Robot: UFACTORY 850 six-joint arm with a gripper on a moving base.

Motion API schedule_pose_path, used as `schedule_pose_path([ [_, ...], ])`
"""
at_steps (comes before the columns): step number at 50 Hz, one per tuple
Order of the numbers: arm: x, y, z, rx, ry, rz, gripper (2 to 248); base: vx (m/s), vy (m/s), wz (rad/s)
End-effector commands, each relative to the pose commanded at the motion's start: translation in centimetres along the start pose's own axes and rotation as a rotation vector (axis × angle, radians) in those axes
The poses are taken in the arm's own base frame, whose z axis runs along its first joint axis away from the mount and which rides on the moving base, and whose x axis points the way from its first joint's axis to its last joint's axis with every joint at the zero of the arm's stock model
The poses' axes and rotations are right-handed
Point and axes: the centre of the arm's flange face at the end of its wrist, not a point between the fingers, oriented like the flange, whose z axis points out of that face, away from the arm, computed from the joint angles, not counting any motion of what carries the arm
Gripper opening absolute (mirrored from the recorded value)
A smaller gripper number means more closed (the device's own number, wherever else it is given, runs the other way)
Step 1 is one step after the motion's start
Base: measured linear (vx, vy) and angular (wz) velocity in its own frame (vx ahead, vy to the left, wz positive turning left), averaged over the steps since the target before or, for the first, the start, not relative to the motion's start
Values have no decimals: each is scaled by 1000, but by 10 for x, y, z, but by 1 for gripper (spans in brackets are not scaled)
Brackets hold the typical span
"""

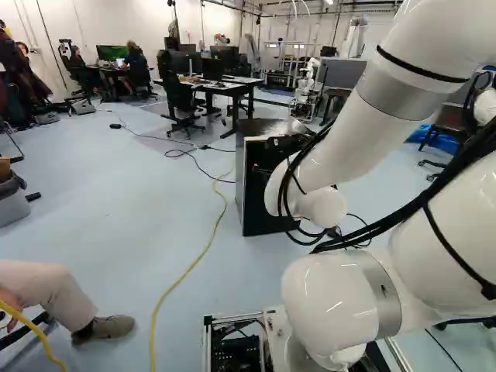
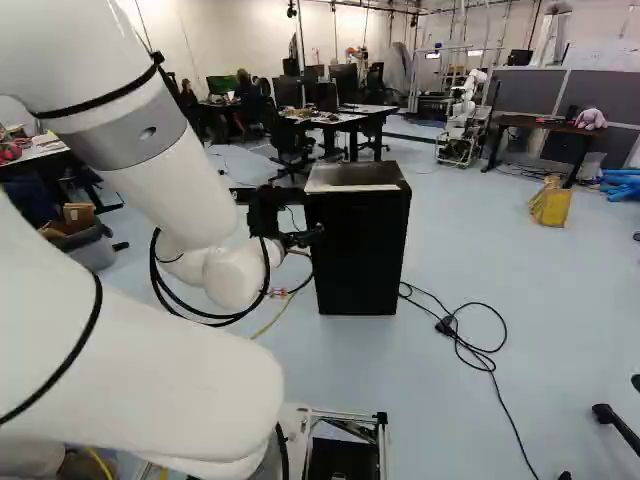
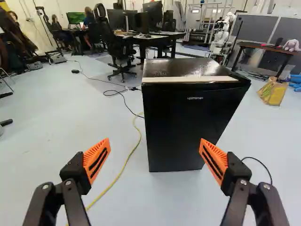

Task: Grab a drink from the fridge

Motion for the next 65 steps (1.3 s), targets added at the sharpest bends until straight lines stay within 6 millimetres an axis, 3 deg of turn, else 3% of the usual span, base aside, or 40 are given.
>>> schedule_pose_path([
  [65,0,0,0,0,0,0,247,59,15,-10],
])
